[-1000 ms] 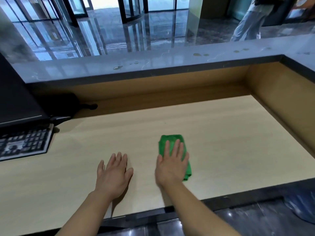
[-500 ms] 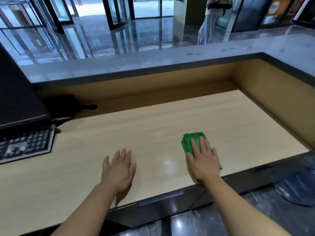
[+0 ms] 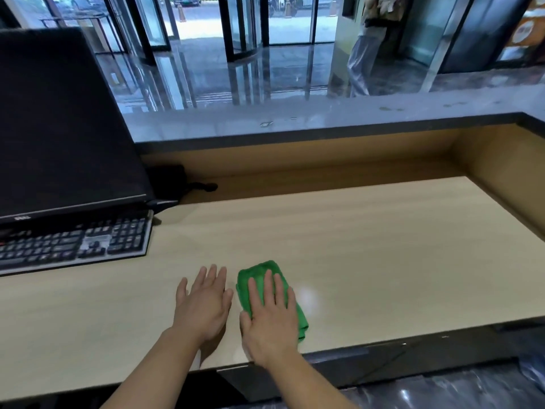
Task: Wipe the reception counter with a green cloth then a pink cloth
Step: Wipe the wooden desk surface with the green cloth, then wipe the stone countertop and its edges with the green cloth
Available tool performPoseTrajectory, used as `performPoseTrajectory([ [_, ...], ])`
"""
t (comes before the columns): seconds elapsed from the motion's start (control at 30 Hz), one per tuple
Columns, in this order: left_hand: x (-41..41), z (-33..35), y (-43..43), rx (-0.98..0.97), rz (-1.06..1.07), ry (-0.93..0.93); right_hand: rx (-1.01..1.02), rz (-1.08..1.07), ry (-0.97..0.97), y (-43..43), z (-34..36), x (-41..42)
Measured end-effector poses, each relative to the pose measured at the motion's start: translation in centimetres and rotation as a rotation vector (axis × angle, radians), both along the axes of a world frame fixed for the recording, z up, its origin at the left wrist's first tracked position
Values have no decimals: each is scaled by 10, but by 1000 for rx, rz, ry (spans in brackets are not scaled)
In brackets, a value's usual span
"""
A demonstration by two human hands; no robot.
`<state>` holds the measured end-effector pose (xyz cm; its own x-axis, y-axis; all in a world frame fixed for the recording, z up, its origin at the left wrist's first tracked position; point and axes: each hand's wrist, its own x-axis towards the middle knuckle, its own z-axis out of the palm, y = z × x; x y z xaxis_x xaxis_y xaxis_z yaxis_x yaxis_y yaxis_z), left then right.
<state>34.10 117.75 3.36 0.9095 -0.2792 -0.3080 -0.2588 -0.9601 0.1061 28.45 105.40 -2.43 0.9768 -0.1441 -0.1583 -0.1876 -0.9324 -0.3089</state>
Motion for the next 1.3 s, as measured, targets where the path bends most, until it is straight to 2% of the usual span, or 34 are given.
performPoseTrajectory([
  [0.13, 16, 0, 8, -13, 25, -3, -165, 368, 55, -16, 4, 43],
  [0.27, 31, -1, 2, -23, 45, -11, -186, 459, 38, -43, 7, 93],
  [0.37, 43, -2, -5, -22, 57, -12, -144, 392, 28, -68, 8, 129],
  [0.5, 63, 0, -17, -20, 72, 13, -126, 175, 5, -119, 13, 164],
  [0.63, 82, 8, -40, -42, 70, 28, -167, -14, -11, -183, 18, 177],
  [0.73, 96, 19, -59, -58, 57, 19, -194, -86, 49, -209, 27, 178],
  [1.03, 133, 69, -124, -47, 48, -75, -147, -111, 267, -161, 50, 161],
  [1.2, 142, 91, -144, -14, 22, -157, 63, -39, 270, -134, 64, 160],
  [1.3, 144, 102, -149, 4, 21, -178, 303, -53, 265, -139, 87, 166],
])
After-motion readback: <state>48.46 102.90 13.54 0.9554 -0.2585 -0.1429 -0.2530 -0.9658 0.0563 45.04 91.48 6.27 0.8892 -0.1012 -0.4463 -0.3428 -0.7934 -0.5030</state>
